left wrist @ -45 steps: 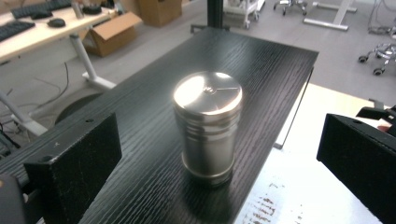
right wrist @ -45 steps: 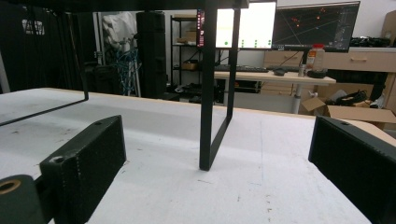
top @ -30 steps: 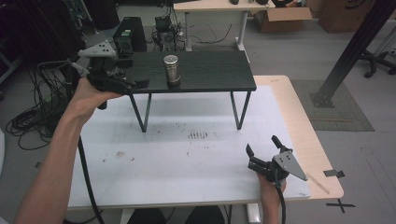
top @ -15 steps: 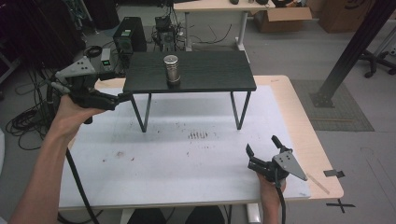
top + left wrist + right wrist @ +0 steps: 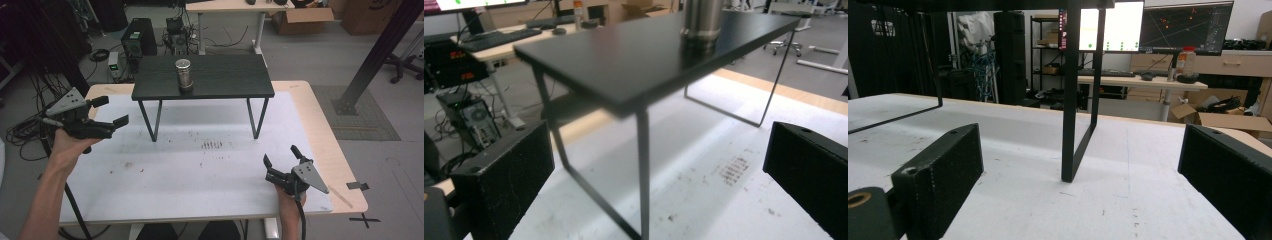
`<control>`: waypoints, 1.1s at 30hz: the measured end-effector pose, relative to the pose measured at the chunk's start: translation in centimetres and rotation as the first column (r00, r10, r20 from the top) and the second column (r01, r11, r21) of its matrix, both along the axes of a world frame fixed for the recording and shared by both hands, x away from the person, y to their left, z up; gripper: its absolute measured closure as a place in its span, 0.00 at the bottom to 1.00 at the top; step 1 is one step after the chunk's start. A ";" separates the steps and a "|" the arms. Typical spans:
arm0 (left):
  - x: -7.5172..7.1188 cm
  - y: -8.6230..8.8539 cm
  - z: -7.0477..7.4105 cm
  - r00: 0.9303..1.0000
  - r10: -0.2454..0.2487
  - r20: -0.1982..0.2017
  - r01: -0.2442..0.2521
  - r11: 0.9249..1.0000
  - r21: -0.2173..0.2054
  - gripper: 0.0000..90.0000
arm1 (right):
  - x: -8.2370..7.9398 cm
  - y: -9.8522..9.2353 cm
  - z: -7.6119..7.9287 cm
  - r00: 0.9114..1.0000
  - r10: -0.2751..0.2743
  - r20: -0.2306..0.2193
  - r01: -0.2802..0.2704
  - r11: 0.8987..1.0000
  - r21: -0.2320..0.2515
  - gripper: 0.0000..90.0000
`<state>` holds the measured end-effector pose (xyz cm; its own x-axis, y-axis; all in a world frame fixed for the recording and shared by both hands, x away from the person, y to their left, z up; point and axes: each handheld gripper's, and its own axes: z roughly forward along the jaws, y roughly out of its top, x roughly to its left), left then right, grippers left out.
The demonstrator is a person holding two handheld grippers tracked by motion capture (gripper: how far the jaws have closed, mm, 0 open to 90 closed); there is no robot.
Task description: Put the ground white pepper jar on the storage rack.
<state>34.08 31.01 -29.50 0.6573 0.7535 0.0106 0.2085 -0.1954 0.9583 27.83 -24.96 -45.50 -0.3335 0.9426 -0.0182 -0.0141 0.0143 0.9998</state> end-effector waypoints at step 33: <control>-4.8 4.9 -12.4 0.981 0.192 0.040 -0.185 0.974 -0.128 0.00 | 0.0 0.0 0.0 1.000 0.000 0.000 0.000 1.000 -0.002 0.04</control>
